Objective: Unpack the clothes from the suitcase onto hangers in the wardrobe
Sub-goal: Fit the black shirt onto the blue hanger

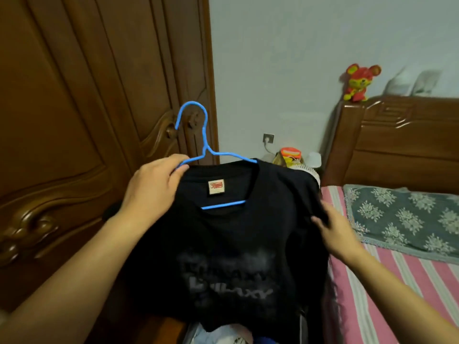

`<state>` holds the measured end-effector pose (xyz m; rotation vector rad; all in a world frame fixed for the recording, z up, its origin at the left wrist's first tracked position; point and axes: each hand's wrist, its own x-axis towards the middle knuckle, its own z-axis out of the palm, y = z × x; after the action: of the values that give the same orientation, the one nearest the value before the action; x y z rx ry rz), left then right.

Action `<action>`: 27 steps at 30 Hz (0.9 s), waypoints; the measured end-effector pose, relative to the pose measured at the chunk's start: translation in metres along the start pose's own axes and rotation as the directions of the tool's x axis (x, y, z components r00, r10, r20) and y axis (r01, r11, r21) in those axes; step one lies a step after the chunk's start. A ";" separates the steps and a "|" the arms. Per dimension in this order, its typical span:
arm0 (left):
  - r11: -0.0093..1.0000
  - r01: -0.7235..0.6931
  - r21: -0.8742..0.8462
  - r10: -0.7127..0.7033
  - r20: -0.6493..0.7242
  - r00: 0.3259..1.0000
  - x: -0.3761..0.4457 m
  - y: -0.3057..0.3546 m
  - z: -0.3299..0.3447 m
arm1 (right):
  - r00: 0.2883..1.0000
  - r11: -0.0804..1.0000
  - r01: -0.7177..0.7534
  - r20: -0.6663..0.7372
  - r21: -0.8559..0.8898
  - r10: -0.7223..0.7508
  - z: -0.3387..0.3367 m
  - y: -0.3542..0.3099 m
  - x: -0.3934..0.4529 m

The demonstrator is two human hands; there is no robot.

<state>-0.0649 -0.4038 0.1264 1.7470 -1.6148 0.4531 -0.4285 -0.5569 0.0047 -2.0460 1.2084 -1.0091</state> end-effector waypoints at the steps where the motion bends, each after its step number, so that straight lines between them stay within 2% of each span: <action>1: 0.998 -0.013 0.060 0.012 0.016 1.000 -0.004 0.004 -0.004 | 0.999 0.999 -0.033 0.021 0.037 0.032 -0.002 0.013 -0.003; 5: 0.957 -0.045 0.287 0.008 0.126 0.992 -0.031 0.017 -0.028 | 0.980 0.984 -0.083 -0.166 0.154 0.109 -0.033 0.024 0.016; 6: 0.954 -0.037 0.296 -0.005 0.139 0.990 -0.037 0.020 -0.034 | 0.975 0.988 -0.079 -0.197 0.132 0.104 -0.044 0.020 0.023; 8: 0.958 -0.010 0.285 -0.028 0.128 0.991 -0.049 0.028 -0.047 | 0.987 1.000 0.012 -0.162 0.009 -0.010 -0.057 0.000 0.034; 10: 0.958 0.002 0.286 -0.040 0.127 0.991 -0.057 0.039 -0.055 | 0.967 0.967 0.252 0.042 -0.037 -0.250 -0.051 -0.033 0.034; 11: 0.957 0.002 0.289 -0.041 0.127 0.991 -0.059 0.046 -0.057 | 0.923 0.940 0.340 0.199 -0.016 -0.330 -0.043 -0.052 0.031; 13: 0.955 0.007 0.298 -0.040 0.105 0.994 -0.060 0.059 -0.067 | 0.797 0.915 0.403 0.480 0.032 -0.368 -0.026 -0.085 0.022; 15: 0.946 0.036 0.321 -0.058 0.061 0.996 -0.060 0.066 -0.080 | 0.723 0.905 0.412 0.567 0.106 -0.396 -0.013 -0.105 0.017; 17: 0.932 0.079 0.355 -0.085 0.001 0.996 -0.064 0.069 -0.095 | 0.710 0.901 0.362 0.555 0.241 -0.434 -0.011 -0.122 0.019; 19: 0.930 0.122 0.347 -0.106 -0.063 0.992 -0.069 0.068 -0.110 | 0.729 0.880 0.309 0.505 0.360 -0.462 -0.011 -0.140 0.019; 21: 0.931 0.157 0.330 -0.125 -0.117 0.985 -0.078 0.067 -0.121 | 0.774 0.829 0.292 0.392 0.476 -0.498 -0.008 -0.161 0.014; 24: 0.903 0.182 0.389 -0.128 -0.161 0.979 -0.088 0.073 -0.127 | 0.840 0.724 0.393 0.099 0.567 -0.533 0.004 -0.185 0.000; 25: 0.889 0.211 0.407 -0.145 -0.188 0.971 -0.091 0.076 -0.128 | 0.831 0.703 0.471 -0.002 0.533 -0.556 0.007 -0.189 -0.004; 26: 0.877 0.255 0.407 -0.176 -0.221 0.959 -0.091 0.078 -0.129 | 0.790 0.680 0.573 -0.089 0.457 -0.606 0.009 -0.190 -0.008; 27: 0.868 0.299 0.396 -0.209 -0.257 0.944 -0.092 0.078 -0.131 | 0.720 0.645 0.678 -0.140 0.353 -0.679 0.010 -0.190 -0.011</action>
<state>-0.1286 -0.2441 0.1751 2.1229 -1.1693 0.8829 -0.3333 -0.4627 0.1395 -2.1860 0.1348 -1.4346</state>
